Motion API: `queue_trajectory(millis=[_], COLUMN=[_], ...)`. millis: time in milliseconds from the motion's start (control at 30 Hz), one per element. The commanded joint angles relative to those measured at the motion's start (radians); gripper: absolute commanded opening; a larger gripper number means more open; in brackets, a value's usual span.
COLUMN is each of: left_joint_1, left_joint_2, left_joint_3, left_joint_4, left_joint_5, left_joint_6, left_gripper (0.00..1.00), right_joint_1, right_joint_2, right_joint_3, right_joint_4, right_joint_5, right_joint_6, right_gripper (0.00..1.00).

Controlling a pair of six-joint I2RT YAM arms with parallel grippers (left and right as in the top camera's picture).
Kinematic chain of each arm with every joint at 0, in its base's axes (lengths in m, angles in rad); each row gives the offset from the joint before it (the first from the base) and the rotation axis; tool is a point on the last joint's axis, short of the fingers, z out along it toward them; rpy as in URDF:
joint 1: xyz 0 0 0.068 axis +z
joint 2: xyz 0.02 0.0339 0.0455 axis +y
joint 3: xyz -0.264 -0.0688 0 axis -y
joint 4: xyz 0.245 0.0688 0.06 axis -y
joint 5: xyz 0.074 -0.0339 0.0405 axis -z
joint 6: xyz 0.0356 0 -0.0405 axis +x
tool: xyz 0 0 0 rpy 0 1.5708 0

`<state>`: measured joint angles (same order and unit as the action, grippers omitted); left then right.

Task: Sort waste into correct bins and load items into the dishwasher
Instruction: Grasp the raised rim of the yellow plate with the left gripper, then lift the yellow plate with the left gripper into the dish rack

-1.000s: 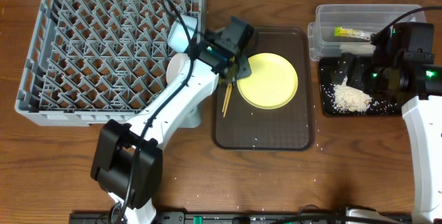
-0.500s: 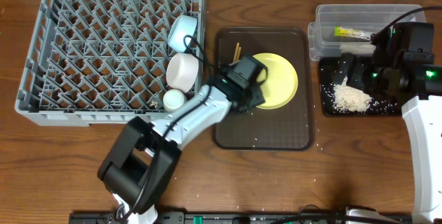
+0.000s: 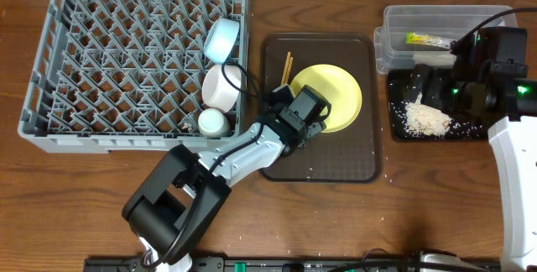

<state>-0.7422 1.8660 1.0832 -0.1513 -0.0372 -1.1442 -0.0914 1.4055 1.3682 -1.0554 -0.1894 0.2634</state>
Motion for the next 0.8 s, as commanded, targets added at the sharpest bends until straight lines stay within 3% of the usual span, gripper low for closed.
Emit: queue_trajectory(millis=[0,400,467,633,767], left_joint_1=[0.003,0.002,0.002,0.002,0.002], left_joint_2=[0.018,0.106,0.127,0.163,0.171], left_joint_3=[0.0,0.0,0.0,0.0,0.0], left_joint_4=[0.008,0.087,0.086,0.087,0.09], left_joint_5=[-0.082,-0.088,-0.115,-0.132,-0.133], left_joint_6=[-0.061,-0.066,-0.066,-0.067,-0.066], left_gripper=[0.68,0.62,0.54,0.46,0.32], right_joint_1=[-0.006,-0.007,-0.006,-0.006,-0.006], right_joint_2=[0.005,0.005,0.005,0.005,0.005], right_joint_3=[0.01,0.01,0.01,0.01,0.01], right_joint_4=[-0.001,-0.001,-0.001,-0.001,-0.001], right_joint_5=[0.002,0.002,0.002,0.002,0.002], right_joint_6=[0.01,0.01,0.01,0.01,0.01], right_gripper=[0.99,0.99,0.99,0.99,0.99])
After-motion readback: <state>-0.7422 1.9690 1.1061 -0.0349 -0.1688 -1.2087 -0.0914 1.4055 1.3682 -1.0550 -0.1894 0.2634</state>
